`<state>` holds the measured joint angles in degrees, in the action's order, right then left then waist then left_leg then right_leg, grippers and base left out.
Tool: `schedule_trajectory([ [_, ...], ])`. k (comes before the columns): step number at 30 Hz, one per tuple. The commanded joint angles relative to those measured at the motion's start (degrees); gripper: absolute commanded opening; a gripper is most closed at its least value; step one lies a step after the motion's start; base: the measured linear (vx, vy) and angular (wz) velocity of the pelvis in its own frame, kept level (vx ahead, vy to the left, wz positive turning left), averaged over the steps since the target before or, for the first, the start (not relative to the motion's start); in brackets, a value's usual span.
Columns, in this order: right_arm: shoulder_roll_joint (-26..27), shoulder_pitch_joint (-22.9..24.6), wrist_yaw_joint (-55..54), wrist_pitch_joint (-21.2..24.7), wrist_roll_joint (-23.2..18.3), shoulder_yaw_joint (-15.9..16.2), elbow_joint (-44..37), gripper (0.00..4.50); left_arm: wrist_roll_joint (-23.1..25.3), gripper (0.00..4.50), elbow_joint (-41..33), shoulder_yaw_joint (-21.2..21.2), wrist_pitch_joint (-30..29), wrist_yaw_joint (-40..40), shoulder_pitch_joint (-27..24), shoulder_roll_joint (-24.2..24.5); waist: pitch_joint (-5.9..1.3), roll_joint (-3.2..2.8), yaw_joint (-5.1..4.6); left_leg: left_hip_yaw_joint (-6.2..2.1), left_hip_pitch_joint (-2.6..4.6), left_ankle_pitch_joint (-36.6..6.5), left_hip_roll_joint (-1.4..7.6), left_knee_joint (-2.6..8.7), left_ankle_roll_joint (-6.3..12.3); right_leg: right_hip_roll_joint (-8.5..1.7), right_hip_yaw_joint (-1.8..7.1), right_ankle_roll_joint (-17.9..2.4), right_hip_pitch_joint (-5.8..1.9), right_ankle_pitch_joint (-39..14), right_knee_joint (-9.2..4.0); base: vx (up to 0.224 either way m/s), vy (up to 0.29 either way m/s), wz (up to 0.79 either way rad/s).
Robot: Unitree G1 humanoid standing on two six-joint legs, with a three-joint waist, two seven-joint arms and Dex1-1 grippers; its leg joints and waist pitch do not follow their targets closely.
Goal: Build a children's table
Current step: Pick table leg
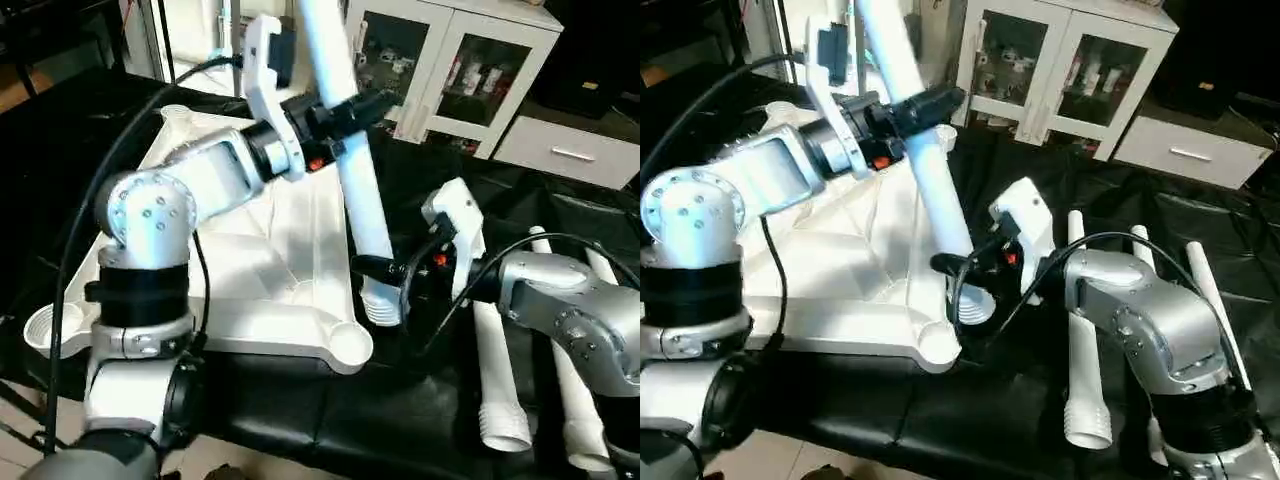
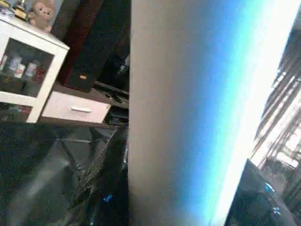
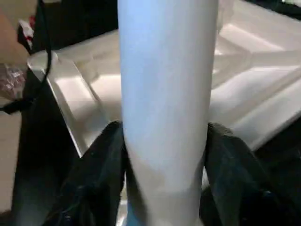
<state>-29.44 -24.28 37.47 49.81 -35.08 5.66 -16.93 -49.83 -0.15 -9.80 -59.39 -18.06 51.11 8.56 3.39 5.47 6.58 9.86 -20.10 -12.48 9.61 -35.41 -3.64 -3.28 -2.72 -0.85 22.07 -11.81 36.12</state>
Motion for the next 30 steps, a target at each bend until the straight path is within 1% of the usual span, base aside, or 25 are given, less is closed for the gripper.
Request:
schedule_trajectory([
  [1,-0.86,-0.61,1.73,1.01,-2.55,-2.95,0.14,2.91,-0.84,1.73,0.12,1.68,-1.24,-2.04,2.23,0.27,-3.54,-0.76,0.01,-1.23,0.56,-1.98,3.37,4.24,-1.77,-4.95,3.04,-10.60,-2.83,-2.66,-3.53,0.000,0.000,0.00],
  [3,-1.44,-0.64,3.08,1.10,-3.35,-3.38,0.12,2.97,-1.01,1.72,0.23,2.05,-1.56,-2.85,2.57,0.56,-3.50,-0.71,0.02,-1.27,0.44,-1.82,3.39,4.28,-1.68,-4.95,3.01,-10.67,-2.87,-2.50,-3.53,0.000,0.000,0.00],
  [4,-2.00,-0.69,4.19,1.12,-3.77,-3.57,0.14,3.14,-1.04,1.70,0.39,2.33,-1.75,-3.40,2.80,0.72,-3.51,-0.52,0.04,-1.24,0.41,-1.59,3.44,4.24,-1.51,-5.06,3.04,-10.92,-2.98,-2.11,-3.50,0.000,0.000,0.00],
  [5,-2.53,-0.76,5.07,1.10,-3.93,-3.57,0.18,3.14,-1.08,1.70,0.52,2.53,-1.86,-3.79,2.99,0.78,-3.49,-0.55,0.06,-1.22,0.35,-1.60,3.42,4.24,-1.37,-5.09,3.04,-10.99,-3.03,-2.38,-3.54,0.000,0.000,0.00],
  [6,-3.09,-0.79,5.95,1.11,-4.10,-3.48,0.13,3.32,-1.12,1.70,0.54,2.73,-1.90,-4.21,3.12,0.84,-3.48,-0.53,0.05,-1.23,0.34,-1.66,3.44,4.22,-1.36,-5.11,3.05,-10.96,-3.03,-2.58,-3.57,0.000,0.000,0.00],
  [7,-3.81,-0.84,7.18,0.90,-3.99,-3.27,0.16,3.38,-1.02,1.70,0.55,3.26,-1.79,-5.42,3.30,1.01,-3.41,-0.44,0.06,-1.23,0.36,-1.86,3.46,4.27,-1.27,-5.11,3.05,-10.82,-3.03,-3.45,-3.64,0.000,0.000,0.00],
  [12,-5.20,-0.83,8.63,1.42,-4.35,-2.80,-0.04,3.83,0.19,1.70,0.25,5.02,-0.57,-8.35,3.46,2.01,-3.35,-0.44,0.02,-1.26,0.39,-2.34,3.52,4.33,-1.27,-5.17,3.05,-10.34,-2.90,-6.00,-3.89,0.000,0.000,0.00],
  [13,-5.65,-0.55,9.15,1.53,-4.48,-2.63,-0.30,3.91,0.62,1.70,0.03,5.86,-0.11,-10.23,3.46,2.76,-3.37,-0.27,0.01,-1.23,0.37,-2.04,3.48,4.29,-1.26,-5.17,3.05,-10.27,-2.90,-5.91,-3.89,0.000,0.000,0.00],
  [15,-5.79,-0.42,9.34,1.56,-4.55,-2.58,-0.38,4.10,0.64,1.70,0.08,5.86,-0.17,-10.43,3.49,2.82,-3.37,-0.31,-0.01,-1.21,0.33,-1.97,3.49,4.28,-1.14,-5.17,3.06,-10.28,-2.88,-5.82,-3.87,0.000,0.000,0.00],
  [17,-5.90,0.04,9.51,1.47,-4.36,-2.28,-0.64,4.28,0.75,1.70,0.22,5.96,-0.18,-11.25,3.59,3.02,-3.38,-0.51,-0.03,-1.26,0.34,-1.91,3.56,4.30,-1.28,-5.21,3.02,-10.67,-2.84,-5.49,-3.81,0.000,0.000,0.00],
  [18,-5.83,0.18,9.43,1.49,-4.27,-2.19,-0.72,4.28,0.74,1.70,0.16,5.99,-0.23,-11.38,3.60,3.06,-3.42,-0.49,-0.04,-1.25,0.36,-1.88,3.57,4.28,-1.33,-5.20,3.01,-10.79,-2.84,-5.27,-3.80,0.000,0.000,0.00],
  [19,-5.68,0.36,9.28,1.52,-4.18,-2.08,-0.78,4.34,0.66,1.70,0.06,6.05,-0.34,-11.55,3.58,3.08,-3.40,-0.64,-0.03,-1.26,0.38,-2.01,3.56,4.28,-1.38,-5.18,3.01,-11.02,-2.82,-4.91,-3.74,0.000,0.000,0.00],
  [20,-5.56,0.49,9.23,1.56,-4.09,-2.02,-0.82,4.37,0.62,1.70,0.03,6.16,-0.35,-11.76,3.57,3.14,-3.40,-0.52,-0.04,-1.26,0.35,-2.12,3.55,4.30,-1.37,-5.20,3.02,-11.03,-2.89,-4.98,-3.78,0.000,0.000,0.00],
  [21,-5.56,0.49,9.23,1.56,-4.09,-2.02,-0.82,4.37,0.62,1.70,0.03,6.16,-0.35,-11.76,3.57,3.14,-3.40,-0.52,-0.03,-1.26,0.31,-2.07,3.54,4.31,-1.37,-5.21,3.02,-11.05,-2.92,-4.96,-3.77,0.000,0.000,0.00],
  [23,-4.98,0.98,8.75,1.95,-4.26,-1.94,-0.96,4.37,0.44,1.70,-0.44,6.77,-0.42,-12.62,3.42,3.29,-3.35,-0.74,0.01,-1.26,0.35,-2.48,3.54,4.34,-1.49,-5.24,3.04,-11.12,-2.85,-5.34,-3.86,0.000,0.000,0.00],
  [24,-4.66,1.17,8.48,2.24,-4.52,-1.97,-1.01,4.37,0.38,1.70,-0.68,7.08,-0.44,-12.99,3.33,3.34,-3.36,-0.63,-0.02,-1.24,0.38,-2.80,3.56,4.33,-1.57,-5.21,3.03,-11.09,-2.83,-5.63,-3.89,0.000,0.000,0.00],
  [25,-4.20,1.32,8.12,2.77,-4.91,-2.04,-0.97,4.37,0.38,1.70,-0.92,7.52,-0.42,-13.46,3.22,3.45,-3.39,-0.85,0.03,-1.27,0.40,-2.91,3.55,4.36,-1.65,-5.24,3.03,-11.13,-2.82,-5.68,-3.86,0.000,0.000,0.00],
  [26,-3.84,1.36,7.90,3.13,-5.16,-2.02,-0.89,4.37,0.39,1.70,-0.98,7.75,-0.40,-13.74,3.15,3.52,-3.38,-0.94,0.02,-1.32,0.41,-2.91,3.61,4.42,-1.74,-5.23,3.01,-11.22,-2.81,-5.46,-3.84,0.000,0.000,0.00],
  [28,-3.52,1.46,7.83,3.51,-5.24,-1.75,-0.83,4.37,0.54,1.70,-1.01,8.05,-0.35,-14.16,3.10,3.67,-3.41,-0.78,-0.05,-1.32,0.39,-3.11,3.58,4.40,-1.81,-5.21,2.99,-11.38,-2.84,-5.14,-3.83,0.000,0.000,0.00],
  [29,-3.39,1.52,7.83,3.69,-5.28,-1.62,-0.75,4.37,0.54,1.70,-1.03,8.14,-0.37,-14.46,3.10,3.72,-3.39,-0.94,-0.04,-1.33,0.43,-3.12,3.60,4.43,-1.90,-5.22,3.00,-11.43,-2.83,-5.10,-3.81,0.000,0.000,0.00],
  [30,-3.22,1.62,7.79,3.92,-5.37,-1.49,-0.70,4.09,0.56,1.70,-1.08,8.22,-0.43,-14.71,3.10,3.76,-3.40,-0.89,-0.07,-1.31,0.40,-3.01,3.59,4.42,-1.94,-5.23,3.01,-11.43,-2.87,-4.95,-3.84,0.000,0.000,0.00],
])
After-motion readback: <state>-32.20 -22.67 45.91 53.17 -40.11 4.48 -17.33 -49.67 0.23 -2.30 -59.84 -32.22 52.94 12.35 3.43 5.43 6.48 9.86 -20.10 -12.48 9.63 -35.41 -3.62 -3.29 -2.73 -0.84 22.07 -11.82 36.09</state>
